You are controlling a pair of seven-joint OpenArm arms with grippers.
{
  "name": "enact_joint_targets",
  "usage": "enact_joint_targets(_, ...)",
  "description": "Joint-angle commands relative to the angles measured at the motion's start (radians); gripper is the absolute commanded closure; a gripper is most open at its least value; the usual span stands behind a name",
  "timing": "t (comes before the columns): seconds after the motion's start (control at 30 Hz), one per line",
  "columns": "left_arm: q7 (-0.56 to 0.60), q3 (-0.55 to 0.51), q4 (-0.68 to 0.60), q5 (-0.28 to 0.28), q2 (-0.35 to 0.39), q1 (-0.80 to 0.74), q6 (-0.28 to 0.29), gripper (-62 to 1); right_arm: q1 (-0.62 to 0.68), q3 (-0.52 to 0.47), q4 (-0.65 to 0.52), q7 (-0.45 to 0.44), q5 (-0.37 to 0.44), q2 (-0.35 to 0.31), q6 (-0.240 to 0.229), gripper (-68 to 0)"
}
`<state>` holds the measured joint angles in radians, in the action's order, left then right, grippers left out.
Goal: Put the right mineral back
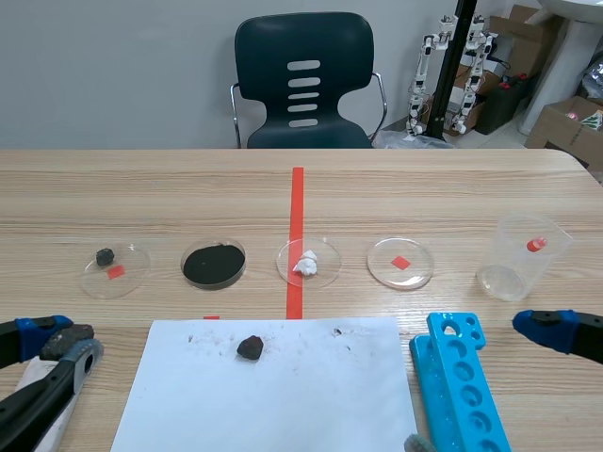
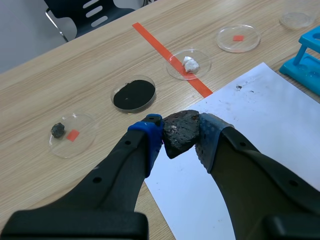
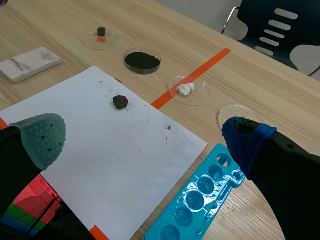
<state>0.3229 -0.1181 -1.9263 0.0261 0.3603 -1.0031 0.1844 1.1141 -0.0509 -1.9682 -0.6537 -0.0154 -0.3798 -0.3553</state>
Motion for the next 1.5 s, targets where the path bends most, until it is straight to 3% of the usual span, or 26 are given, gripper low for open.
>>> enact_joint_targets(0.0, 0.017, 0.001, -0.018, 0.006, 0.001, -0.008, -0.002, -4.1, -0.001, -0.007, -0.007, -0.018, 0.011, -0.008, 0.000, -67.9)
enact_joint_targets(0.9, 0.016, 0.001, -0.018, 0.006, 0.001, 0.003, -0.006, -4.1, -0.001, -0.007, -0.007, -0.018, 0.011, -0.008, 0.000, -67.9)
enact_joint_targets(1.33, -0.113, 0.017, -0.018, 0.005, 0.002, 0.087, -0.002, -4.1, -0.001, -0.007, -0.007, -0.018, 0.011, -0.008, 0.000, -67.9)
enact_joint_targets(1.47, -0.119, 0.058, -0.018, -0.031, 0.003, 0.143, 0.011, -4.1, -0.001, -0.007, -0.007, -0.018, 0.011, -0.008, 0.000, -67.9)
